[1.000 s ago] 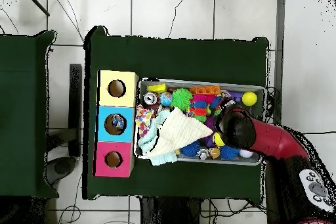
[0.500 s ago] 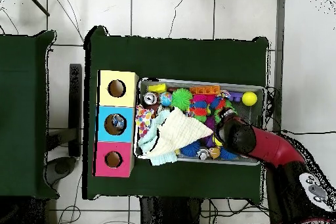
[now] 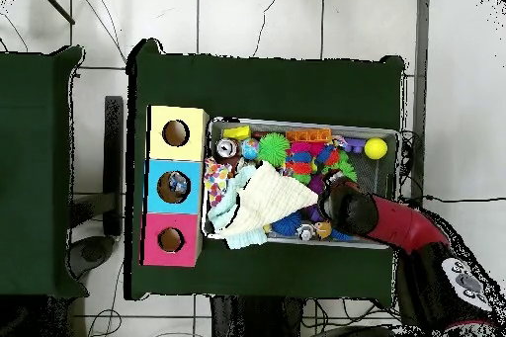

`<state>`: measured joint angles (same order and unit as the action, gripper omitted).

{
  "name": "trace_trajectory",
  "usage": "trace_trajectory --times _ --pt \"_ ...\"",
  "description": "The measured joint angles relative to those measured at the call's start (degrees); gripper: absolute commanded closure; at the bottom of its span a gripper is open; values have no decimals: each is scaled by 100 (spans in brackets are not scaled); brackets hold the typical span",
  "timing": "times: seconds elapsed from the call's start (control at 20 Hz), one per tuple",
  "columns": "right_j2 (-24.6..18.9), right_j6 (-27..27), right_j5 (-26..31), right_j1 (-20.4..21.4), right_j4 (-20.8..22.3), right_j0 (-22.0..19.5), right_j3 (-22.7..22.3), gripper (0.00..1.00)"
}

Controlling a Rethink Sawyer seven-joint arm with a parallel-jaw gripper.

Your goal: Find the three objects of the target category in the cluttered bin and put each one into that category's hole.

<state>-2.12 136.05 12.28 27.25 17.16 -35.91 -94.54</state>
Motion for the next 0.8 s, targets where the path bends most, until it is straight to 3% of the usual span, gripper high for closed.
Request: trace_trajectory --times 0.3,0.35,0.8 --pt "44 0 -202 18 156 143 -1 0" --pt "67 0 -237 17 185 224 -2 100" --pt "180 0 -257 48 198 458 -18 100"
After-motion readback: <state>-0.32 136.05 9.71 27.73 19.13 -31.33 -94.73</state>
